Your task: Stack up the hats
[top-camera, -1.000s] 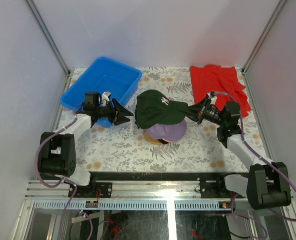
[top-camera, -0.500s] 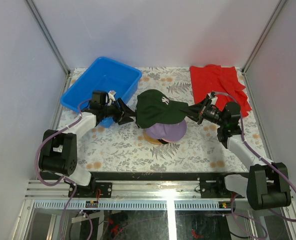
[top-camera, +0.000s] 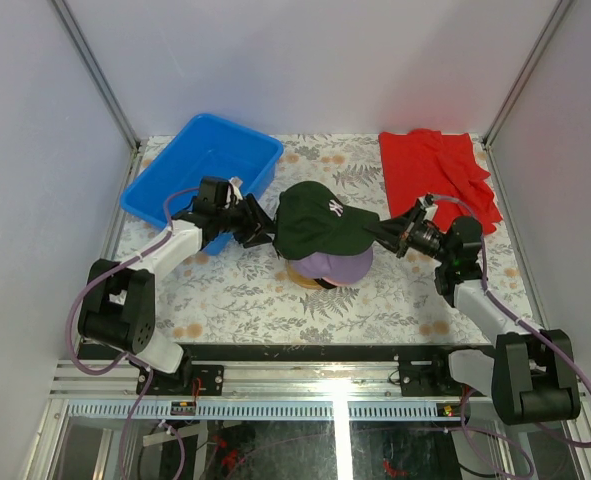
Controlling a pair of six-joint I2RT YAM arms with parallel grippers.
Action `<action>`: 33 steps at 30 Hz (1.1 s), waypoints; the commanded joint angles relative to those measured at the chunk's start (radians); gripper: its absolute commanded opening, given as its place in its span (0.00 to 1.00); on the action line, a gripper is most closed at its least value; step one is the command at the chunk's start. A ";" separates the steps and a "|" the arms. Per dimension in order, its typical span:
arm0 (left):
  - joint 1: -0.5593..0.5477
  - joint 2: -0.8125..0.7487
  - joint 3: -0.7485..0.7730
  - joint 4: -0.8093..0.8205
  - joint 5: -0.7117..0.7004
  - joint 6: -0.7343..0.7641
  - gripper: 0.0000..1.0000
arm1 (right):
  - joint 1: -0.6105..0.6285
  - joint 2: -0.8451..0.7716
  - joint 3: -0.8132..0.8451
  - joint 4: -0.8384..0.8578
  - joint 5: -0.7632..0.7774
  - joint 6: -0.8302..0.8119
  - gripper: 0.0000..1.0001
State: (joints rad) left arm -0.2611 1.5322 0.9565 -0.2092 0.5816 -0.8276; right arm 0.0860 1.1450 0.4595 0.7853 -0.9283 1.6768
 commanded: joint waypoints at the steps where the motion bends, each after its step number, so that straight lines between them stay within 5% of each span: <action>1: -0.030 0.022 0.073 -0.030 -0.042 0.042 0.45 | -0.026 -0.024 -0.075 0.094 -0.018 0.024 0.00; 14: -0.061 0.102 0.056 -0.095 -0.053 0.115 0.41 | -0.107 0.076 -0.279 0.208 -0.075 -0.026 0.00; 17: -0.064 0.104 0.036 -0.099 -0.058 0.123 0.40 | -0.106 0.064 -0.249 -0.011 -0.090 -0.201 0.00; 22: -0.065 0.106 0.025 -0.114 -0.066 0.138 0.40 | -0.106 0.072 -0.084 -0.705 -0.025 -0.709 0.00; 33: -0.077 0.131 0.061 -0.145 -0.073 0.141 0.39 | -0.105 0.152 -0.103 -0.857 0.076 -0.947 0.00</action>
State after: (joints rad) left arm -0.3233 1.6260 1.0111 -0.2657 0.5568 -0.7277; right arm -0.0257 1.2346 0.4477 0.2665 -1.0073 0.9958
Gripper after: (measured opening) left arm 0.400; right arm 0.034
